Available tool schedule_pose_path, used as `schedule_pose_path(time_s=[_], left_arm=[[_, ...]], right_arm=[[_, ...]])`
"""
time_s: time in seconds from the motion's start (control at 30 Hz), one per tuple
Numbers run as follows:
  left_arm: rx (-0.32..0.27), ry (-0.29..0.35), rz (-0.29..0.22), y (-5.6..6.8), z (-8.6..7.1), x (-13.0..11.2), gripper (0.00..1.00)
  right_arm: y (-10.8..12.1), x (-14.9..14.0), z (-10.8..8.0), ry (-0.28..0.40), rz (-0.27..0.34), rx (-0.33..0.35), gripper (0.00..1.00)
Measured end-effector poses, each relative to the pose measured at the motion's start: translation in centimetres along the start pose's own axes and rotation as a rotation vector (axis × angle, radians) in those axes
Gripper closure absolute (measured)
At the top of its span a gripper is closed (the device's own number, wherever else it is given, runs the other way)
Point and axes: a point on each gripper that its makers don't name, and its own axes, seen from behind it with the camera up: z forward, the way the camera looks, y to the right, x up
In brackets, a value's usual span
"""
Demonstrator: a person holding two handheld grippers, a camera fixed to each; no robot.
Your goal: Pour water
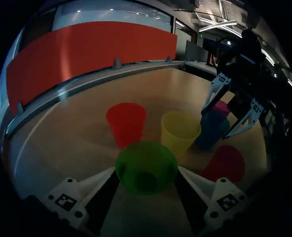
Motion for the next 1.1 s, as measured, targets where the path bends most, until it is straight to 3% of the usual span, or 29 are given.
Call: schedule_pose_path(time_s=[0.4, 0.67, 1.1], left_arm=[[0.005, 0.005, 0.004, 0.0, -0.4, 0.2, 0.14], [0.019, 0.02, 0.015, 0.0, -1.6, 1.0, 0.14], [0.044, 0.063, 0.055, 1.7, -5.3, 3.5, 0.14]], right_arm=[[0.1, -0.2, 0.0, 0.009, 0.006, -0.01, 0.06], [0.1, 0.7, -0.8, 0.052, 0.024, -0.028, 0.07], [-0.3, 4.2, -4.9, 0.19, 0.062, -0.087, 0.07]])
